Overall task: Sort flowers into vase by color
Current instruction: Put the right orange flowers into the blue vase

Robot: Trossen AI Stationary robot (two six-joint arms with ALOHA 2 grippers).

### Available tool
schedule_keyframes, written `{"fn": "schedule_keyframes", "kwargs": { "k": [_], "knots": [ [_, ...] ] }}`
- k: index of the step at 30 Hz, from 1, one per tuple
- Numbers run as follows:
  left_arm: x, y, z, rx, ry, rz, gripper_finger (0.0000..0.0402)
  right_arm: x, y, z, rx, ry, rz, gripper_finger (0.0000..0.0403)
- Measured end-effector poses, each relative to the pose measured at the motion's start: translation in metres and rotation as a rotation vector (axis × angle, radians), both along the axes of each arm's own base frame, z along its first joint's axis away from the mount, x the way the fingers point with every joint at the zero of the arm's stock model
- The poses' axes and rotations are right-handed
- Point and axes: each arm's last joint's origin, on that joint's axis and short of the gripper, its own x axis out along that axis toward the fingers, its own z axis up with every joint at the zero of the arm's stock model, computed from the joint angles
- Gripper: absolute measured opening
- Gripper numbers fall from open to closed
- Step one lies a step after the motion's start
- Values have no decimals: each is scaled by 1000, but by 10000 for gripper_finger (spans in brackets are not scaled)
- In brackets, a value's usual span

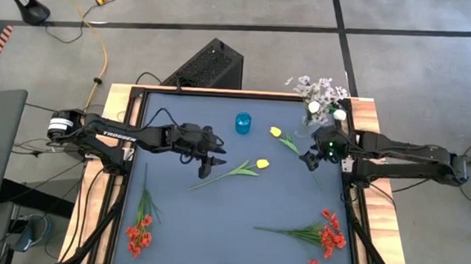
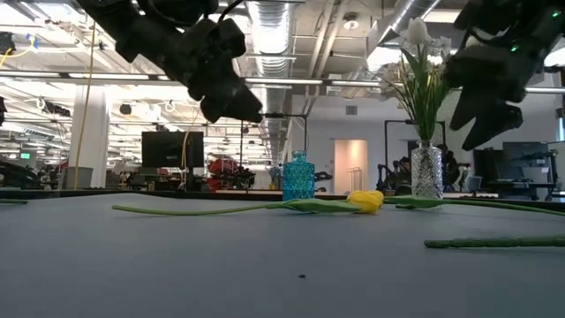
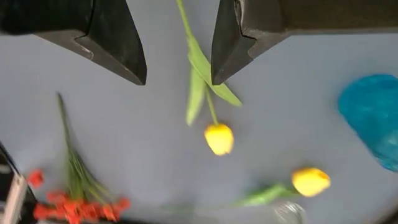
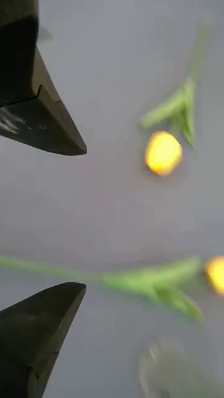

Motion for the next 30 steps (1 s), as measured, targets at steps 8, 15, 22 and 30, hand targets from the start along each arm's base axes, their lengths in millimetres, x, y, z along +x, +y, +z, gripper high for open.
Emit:
{"fn": "schedule_keyframes", "kwargs": {
  "k": [8, 15, 22, 30],
  "knots": [
    [-4, -33, -8, 28, 97, -58, 169, 10, 49, -8, 126, 48, 192, 368],
    [-3, -51, -5, 80, 59, -43, 169, 14, 88, -22, 108, 135, 276, 359],
    [1, -52, 2, 137, -20, -67, 169, 32, 115, -31, 88, 67, 435, 356],
    [13, -59, 15, 140, -226, -161, 169, 54, 124, -30, -14, -42, 607, 356]
  ]
}}
